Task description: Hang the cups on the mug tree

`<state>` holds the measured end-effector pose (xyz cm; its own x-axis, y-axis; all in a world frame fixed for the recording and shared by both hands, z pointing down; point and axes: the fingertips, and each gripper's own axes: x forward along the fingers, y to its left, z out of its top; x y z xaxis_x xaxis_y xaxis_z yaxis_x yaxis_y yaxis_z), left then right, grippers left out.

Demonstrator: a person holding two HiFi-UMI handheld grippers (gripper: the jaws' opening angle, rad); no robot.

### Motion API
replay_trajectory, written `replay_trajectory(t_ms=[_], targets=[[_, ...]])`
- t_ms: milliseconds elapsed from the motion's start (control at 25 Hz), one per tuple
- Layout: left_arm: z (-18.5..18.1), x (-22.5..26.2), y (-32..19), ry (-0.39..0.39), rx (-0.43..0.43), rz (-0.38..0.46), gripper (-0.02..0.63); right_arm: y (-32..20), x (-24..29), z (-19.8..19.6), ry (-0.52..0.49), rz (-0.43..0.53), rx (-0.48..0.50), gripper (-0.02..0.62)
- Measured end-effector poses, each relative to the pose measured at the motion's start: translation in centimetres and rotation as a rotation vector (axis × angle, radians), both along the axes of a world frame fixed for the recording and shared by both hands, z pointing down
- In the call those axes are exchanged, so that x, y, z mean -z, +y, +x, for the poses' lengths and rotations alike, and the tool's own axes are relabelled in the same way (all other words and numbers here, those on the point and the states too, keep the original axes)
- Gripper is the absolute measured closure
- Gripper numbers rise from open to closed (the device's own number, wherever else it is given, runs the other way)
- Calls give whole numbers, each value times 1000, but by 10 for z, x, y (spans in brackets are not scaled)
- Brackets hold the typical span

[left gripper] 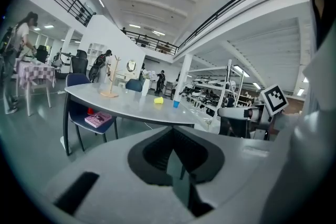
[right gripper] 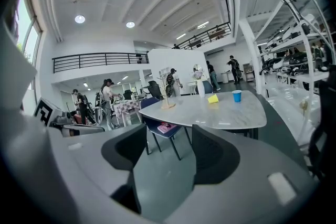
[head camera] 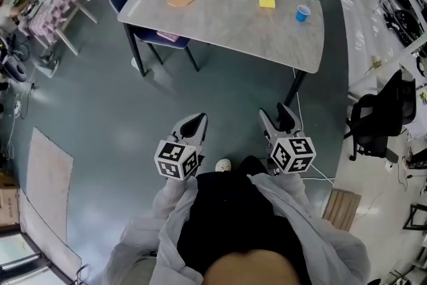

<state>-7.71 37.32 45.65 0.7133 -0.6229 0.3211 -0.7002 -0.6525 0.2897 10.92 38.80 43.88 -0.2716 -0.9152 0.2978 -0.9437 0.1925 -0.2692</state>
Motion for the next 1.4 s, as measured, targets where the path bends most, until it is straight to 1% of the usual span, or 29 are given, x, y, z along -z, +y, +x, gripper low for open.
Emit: replay_trajectory(t_ms=[280, 360, 480, 800, 1200, 1400], targets=[[4, -25, -3, 0, -10, -63, 601, -5, -23, 7, 1, -59, -14, 333], [3, -29, -11, -4, -1, -69, 601, -14, -26, 9, -1, -64, -11, 333], [5, -26, -32, -9, 12, -56, 601, -36, -24, 12, -5, -53, -2, 333], [23, -17, -114, -20, 38, -24, 601, -121, -20, 27, -9, -37, 40, 333], [54, -3, -240, -22, 102, 11, 601, -252, -9, 73, 2, -14, 75, 333], [71, -1, -300, -26, 119, 25, 601, -314, -7, 95, 6, -7, 87, 333]])
